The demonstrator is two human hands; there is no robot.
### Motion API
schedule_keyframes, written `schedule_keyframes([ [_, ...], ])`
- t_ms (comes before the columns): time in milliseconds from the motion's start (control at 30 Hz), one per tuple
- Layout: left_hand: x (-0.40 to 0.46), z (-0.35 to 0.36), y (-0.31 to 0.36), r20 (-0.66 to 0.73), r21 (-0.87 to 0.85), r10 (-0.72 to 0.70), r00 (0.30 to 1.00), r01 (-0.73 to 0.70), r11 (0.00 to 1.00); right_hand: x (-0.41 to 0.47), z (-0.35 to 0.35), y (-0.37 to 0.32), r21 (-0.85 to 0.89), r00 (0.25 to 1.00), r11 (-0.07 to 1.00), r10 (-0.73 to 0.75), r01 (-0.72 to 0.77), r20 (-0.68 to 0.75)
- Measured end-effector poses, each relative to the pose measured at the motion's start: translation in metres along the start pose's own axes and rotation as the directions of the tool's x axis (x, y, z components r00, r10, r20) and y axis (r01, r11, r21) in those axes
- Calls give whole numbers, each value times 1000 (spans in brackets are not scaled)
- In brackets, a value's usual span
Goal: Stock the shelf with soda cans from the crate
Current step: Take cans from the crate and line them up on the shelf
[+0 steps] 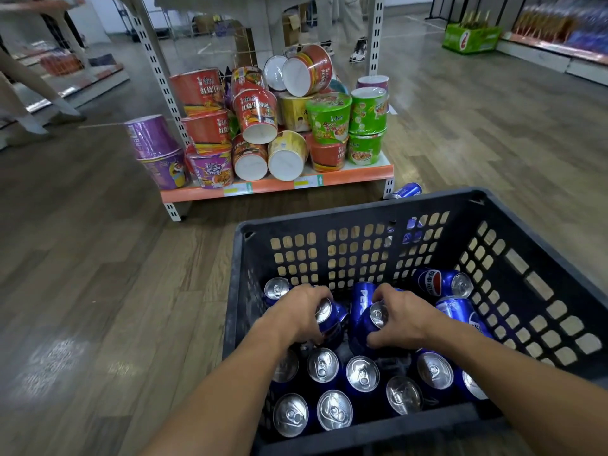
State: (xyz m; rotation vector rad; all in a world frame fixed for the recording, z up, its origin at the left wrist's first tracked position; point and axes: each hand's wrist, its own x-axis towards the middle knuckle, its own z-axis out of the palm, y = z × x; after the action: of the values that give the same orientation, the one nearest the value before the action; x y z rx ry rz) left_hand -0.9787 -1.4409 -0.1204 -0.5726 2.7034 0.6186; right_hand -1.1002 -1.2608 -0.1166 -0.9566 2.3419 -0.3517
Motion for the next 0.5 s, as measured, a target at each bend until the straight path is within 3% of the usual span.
schedule_keyframes([
  [300, -14, -22, 10, -7, -74, 10, 1000, -10, 997, -20, -25, 6, 344, 993, 938, -14, 53, -115],
  [500, -26, -35, 14, -21, -134, 15, 1000, -17, 991, -24, -23, 8, 673, 985, 735, 42, 85, -170],
])
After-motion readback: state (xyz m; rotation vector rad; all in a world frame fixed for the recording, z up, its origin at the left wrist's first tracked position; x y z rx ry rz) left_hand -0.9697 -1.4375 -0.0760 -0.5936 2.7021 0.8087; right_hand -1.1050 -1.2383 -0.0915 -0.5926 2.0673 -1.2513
